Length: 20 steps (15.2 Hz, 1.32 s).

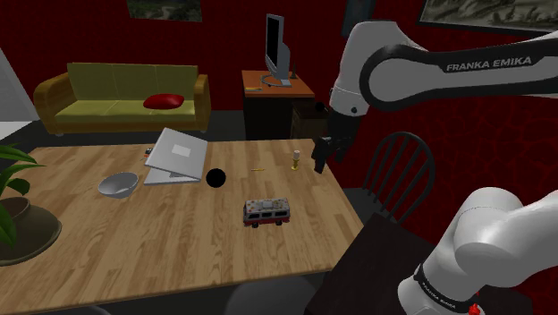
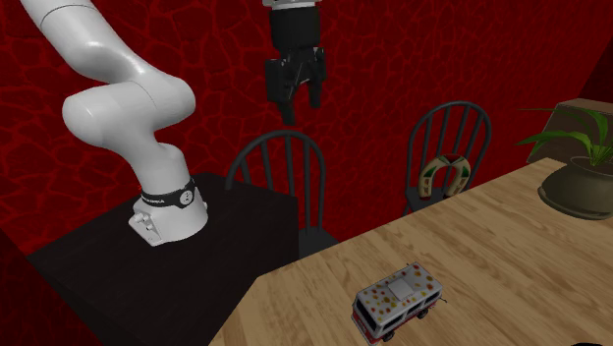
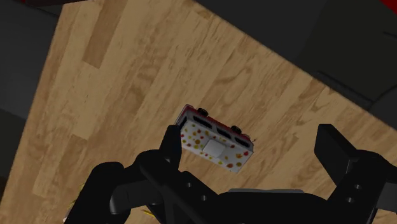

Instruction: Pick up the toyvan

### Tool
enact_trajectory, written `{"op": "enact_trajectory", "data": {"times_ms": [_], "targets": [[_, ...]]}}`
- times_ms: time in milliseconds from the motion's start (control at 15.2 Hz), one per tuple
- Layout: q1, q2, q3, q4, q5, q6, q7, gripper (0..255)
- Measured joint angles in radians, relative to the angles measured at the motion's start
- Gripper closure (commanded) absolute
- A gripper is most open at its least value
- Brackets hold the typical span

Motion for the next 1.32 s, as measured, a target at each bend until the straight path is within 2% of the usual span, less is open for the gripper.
{"op": "enact_trajectory", "data": {"times_ms": [198,462,792,1056,1320], "targets": [[-0.007,0.063,0.039,-0.045,0.016,0.121,0.058,0],[-0.021,0.215,0.104,-0.035,0.024,0.284,0.155,0],[-0.050,0.381,0.166,-0.020,-0.005,0.455,0.278,0],[-0.080,0.571,0.215,0.040,-0.087,0.596,0.420,0],[-0.088,0.751,0.222,0.124,-0.220,0.694,0.588,0]]}}
